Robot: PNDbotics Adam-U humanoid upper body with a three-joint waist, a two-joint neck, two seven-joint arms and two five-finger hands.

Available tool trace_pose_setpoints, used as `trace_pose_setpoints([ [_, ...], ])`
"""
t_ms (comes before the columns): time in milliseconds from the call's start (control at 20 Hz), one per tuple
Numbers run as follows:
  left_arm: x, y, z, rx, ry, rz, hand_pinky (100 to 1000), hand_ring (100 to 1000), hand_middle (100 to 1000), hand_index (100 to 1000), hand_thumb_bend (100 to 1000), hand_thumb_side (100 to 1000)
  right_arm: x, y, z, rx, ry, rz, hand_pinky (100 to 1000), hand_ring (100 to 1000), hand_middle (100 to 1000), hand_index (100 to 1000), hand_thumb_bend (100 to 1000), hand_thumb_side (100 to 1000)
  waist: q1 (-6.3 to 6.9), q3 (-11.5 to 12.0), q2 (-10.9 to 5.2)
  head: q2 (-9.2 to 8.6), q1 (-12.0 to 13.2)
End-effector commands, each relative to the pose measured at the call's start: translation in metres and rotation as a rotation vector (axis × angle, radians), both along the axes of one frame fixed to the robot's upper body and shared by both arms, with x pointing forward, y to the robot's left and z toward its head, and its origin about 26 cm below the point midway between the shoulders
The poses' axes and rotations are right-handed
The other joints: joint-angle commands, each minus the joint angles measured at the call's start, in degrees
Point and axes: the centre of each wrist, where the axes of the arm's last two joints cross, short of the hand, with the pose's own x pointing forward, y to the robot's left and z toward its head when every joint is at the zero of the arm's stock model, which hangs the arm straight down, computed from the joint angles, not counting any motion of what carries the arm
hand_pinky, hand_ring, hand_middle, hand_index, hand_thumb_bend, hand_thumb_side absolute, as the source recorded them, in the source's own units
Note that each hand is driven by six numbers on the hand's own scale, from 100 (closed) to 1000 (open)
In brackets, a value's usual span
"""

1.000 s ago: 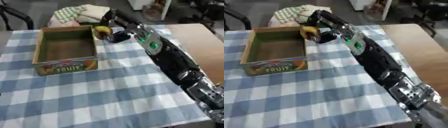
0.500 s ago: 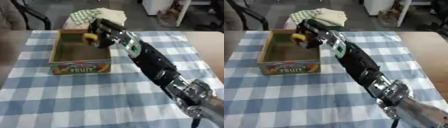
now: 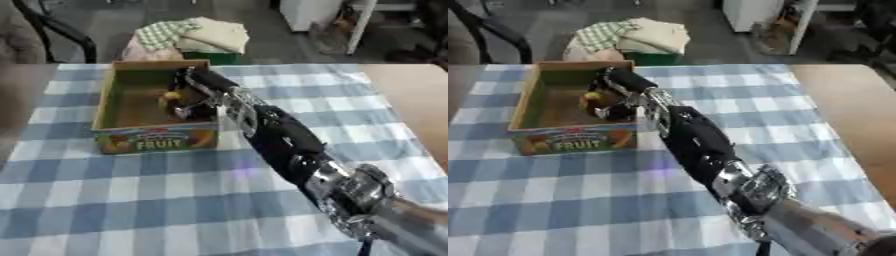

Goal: Pick up objects on the table and place them in the box.

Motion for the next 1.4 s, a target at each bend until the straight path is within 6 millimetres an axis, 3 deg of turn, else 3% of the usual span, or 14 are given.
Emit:
trace_pose_setpoints([
  [50, 0.001, 0.0, 0.01, 0.006, -0.028, -0.005, 733, 596, 517, 628, 781, 365, 0.004, -0.003, 0.022, 0.003, -0.077, -0.006, 785, 725, 838, 910, 385, 407, 0.32, -0.15, -0.72, -0.86, 0.06],
  [200, 0.001, 0.001, 0.011, 0.006, -0.03, -0.002, 733, 596, 517, 627, 781, 364, 0.003, -0.004, 0.029, 0.021, -0.105, 0.006, 777, 712, 818, 899, 337, 356, 0.25, -0.51, -0.67, -0.99, 0.25],
  [450, 0.001, 0.006, 0.013, 0.006, -0.038, 0.021, 733, 596, 516, 627, 780, 364, -0.004, -0.011, 0.062, 0.112, -0.173, 0.071, 746, 644, 689, 860, 178, 254, -0.19, -2.72, -0.27, -1.56, 1.71],
  [550, 0.0, 0.009, 0.012, 0.005, -0.038, 0.037, 733, 596, 516, 626, 779, 365, -0.012, -0.019, 0.077, 0.168, -0.184, 0.106, 739, 629, 665, 852, 107, 252, -0.35, -4.02, -0.22, -1.67, 2.69],
  [800, -0.002, 0.015, 0.009, 0.001, -0.032, 0.069, 733, 596, 516, 626, 775, 366, -0.048, -0.047, 0.097, 0.334, -0.141, 0.162, 714, 591, 612, 823, 100, 287, -0.4, -7.25, -0.39, -1.48, 4.99],
  [1050, -0.004, 0.02, 0.005, -0.004, -0.022, 0.09, 733, 596, 515, 626, 771, 369, -0.089, -0.08, 0.082, 0.437, -0.031, 0.146, 709, 591, 627, 848, 100, 364, -0.37, -10.09, -0.56, -1.52, 6.74],
  [1400, -0.005, 0.021, 0.001, -0.009, -0.009, 0.099, 734, 596, 516, 626, 768, 372, -0.116, -0.108, 0.045, 0.553, 0.067, 0.034, 710, 588, 627, 856, 100, 457, 0.13, -12.08, -0.37, -1.27, 7.62],
])
